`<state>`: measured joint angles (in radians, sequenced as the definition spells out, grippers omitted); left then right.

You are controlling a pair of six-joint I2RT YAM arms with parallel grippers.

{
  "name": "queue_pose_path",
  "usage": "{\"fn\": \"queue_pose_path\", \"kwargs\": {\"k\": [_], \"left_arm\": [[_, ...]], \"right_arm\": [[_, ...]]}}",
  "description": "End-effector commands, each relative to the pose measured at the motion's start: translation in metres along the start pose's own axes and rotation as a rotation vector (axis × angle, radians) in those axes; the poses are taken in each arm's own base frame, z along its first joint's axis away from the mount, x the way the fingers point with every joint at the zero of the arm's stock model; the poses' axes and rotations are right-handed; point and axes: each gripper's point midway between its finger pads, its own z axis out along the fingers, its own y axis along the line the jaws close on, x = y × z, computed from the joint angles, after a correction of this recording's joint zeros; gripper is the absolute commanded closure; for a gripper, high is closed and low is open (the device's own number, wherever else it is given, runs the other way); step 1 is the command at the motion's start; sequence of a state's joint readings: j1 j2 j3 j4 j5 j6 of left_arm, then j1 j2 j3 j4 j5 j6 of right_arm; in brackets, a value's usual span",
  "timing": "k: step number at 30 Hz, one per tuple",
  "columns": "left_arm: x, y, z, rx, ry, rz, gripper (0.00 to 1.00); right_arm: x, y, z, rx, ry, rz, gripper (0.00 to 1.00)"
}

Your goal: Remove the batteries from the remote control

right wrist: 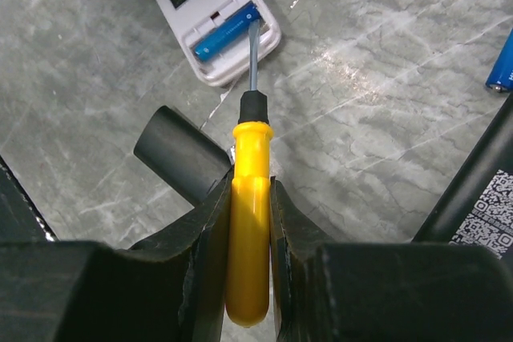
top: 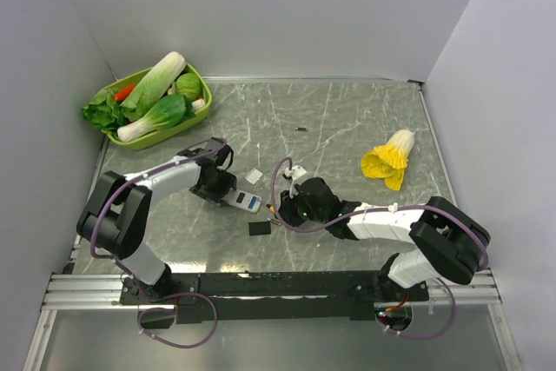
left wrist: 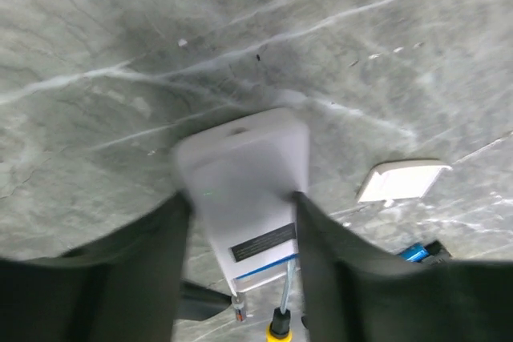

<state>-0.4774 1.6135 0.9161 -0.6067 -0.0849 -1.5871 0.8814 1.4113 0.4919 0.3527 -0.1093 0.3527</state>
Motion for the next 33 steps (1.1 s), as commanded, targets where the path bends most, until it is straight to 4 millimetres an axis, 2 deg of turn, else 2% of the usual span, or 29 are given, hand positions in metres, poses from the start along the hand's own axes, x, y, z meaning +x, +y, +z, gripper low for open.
{"fn": "queue_pose_path", "kwargs": {"k": [1, 2, 3, 4, 6, 8, 11, 12, 16, 19, 22, 23, 24, 25, 26, 27, 28, 29, 30, 32, 33], "left_arm": [[0.001, 0.024, 0.01, -0.096, -0.01, -0.086, 0.6], [0.001, 0.023, 0.01, -0.088, -0.011, -0.088, 0.65], [0.0, 0.023, 0.01, -0.083, -0.01, -0.09, 0.71], [0.001, 0.022, 0.01, -0.076, -0.008, -0.082, 0.84], [0.001, 0.02, 0.01, -0.073, -0.002, -0.07, 0.94], [0.004, 0.02, 0.013, -0.079, 0.011, -0.058, 0.99], [0.006, 0.028, 0.02, -0.111, 0.017, -0.042, 0.99], [0.007, 0.03, 0.022, -0.115, 0.021, -0.035, 0.98], [0.007, 0.042, 0.024, -0.13, 0.015, -0.034, 0.88], [-0.004, 0.041, 0.012, -0.099, -0.039, -0.046, 0.8], [-0.022, 0.027, -0.008, -0.037, -0.13, -0.021, 0.67], [-0.029, 0.011, -0.021, 0.016, -0.157, -0.011, 0.64], [-0.04, 0.007, -0.026, 0.028, -0.221, 0.041, 0.53], [-0.045, 0.002, -0.032, 0.045, -0.245, 0.074, 0.46], [-0.05, -0.021, -0.046, 0.129, -0.281, 0.196, 0.36], [-0.051, -0.036, -0.053, 0.191, -0.299, 0.282, 0.32], [-0.041, -0.051, -0.062, 0.269, -0.287, 0.397, 0.28], [-0.036, -0.073, -0.071, 0.375, -0.299, 0.558, 0.21], [-0.019, -0.086, -0.079, 0.452, -0.235, 0.645, 0.18], [-0.012, -0.097, -0.084, 0.48, -0.244, 0.816, 0.16], [-0.007, -0.11, -0.087, 0.457, -0.259, 0.865, 0.15]], "right_arm": [[-0.029, 0.02, -0.004, -0.056, -0.02, -0.092, 1.0], [-0.025, 0.019, -0.004, -0.052, 0.005, -0.103, 1.0], [-0.034, 0.021, -0.004, -0.053, 0.002, -0.117, 1.0], [-0.031, 0.019, -0.002, -0.044, 0.029, -0.146, 1.0], [-0.03, 0.018, 0.001, -0.033, 0.074, -0.168, 1.0], [-0.03, 0.015, 0.001, -0.024, 0.099, -0.198, 1.0], [-0.03, 0.02, -0.001, -0.048, 0.13, -0.233, 1.0], [-0.025, 0.019, -0.002, -0.05, 0.16, -0.238, 1.0], [-0.029, 0.012, -0.007, -0.009, 0.174, -0.234, 1.0], [-0.039, 0.003, -0.013, 0.039, 0.131, -0.217, 1.0], [-0.056, -0.005, -0.023, 0.082, 0.067, -0.199, 1.0], [-0.058, -0.01, -0.027, 0.103, 0.056, -0.191, 1.0], [-0.067, -0.012, -0.034, 0.107, 0.019, -0.181, 1.0], [-0.07, -0.014, -0.039, 0.115, 0.006, -0.175, 1.0], [-0.073, -0.016, -0.046, 0.124, -0.019, -0.173, 1.0], [-0.076, -0.021, -0.05, 0.139, -0.032, -0.164, 1.0], [-0.072, -0.024, -0.052, 0.148, -0.028, -0.161, 1.0], [-0.076, -0.026, -0.059, 0.156, -0.053, -0.157, 1.0], [-0.071, -0.033, -0.062, 0.174, -0.056, -0.146, 1.0], [-0.075, -0.038, -0.071, 0.191, -0.091, -0.135, 1.0], [-0.071, -0.046, -0.074, 0.211, -0.093, -0.124, 1.0]]}}
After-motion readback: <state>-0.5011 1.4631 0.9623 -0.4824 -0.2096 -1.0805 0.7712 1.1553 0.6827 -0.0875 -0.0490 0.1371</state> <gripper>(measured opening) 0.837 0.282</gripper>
